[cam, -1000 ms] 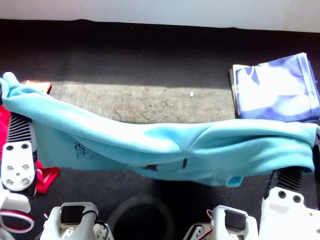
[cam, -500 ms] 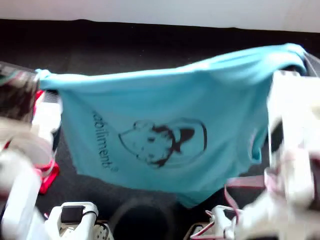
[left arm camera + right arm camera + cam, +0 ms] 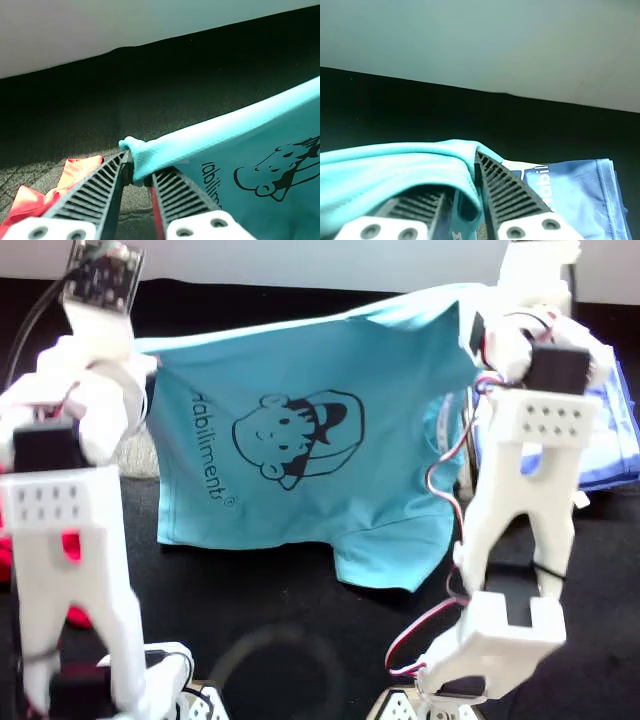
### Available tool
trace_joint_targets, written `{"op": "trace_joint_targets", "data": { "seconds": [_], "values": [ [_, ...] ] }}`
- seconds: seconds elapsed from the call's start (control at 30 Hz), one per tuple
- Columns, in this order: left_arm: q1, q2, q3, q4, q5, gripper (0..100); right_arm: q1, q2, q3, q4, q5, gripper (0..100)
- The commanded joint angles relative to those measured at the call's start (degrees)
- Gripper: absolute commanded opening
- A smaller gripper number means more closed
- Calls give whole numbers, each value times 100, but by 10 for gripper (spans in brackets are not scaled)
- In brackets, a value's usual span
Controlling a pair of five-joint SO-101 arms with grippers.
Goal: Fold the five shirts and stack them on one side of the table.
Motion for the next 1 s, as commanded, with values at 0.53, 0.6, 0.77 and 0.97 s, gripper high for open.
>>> {"op": "trace_joint_targets", "data": {
  "seconds": [0.53,0.6,0.77,0.97],
  "values": [
    [-259,3969,-4769,633,-633,8,-505,1033,-57,-2149,88,6],
    [-286,4163,-5015,765,-633,8,-549,1033,-48,-2149,325,6],
    [-374,4444,-5367,985,-624,8,-602,1033,-92,-2167,404,6],
    [-347,4637,-5367,985,-624,8,-611,1156,242,-2105,387,6]
  ]
}}
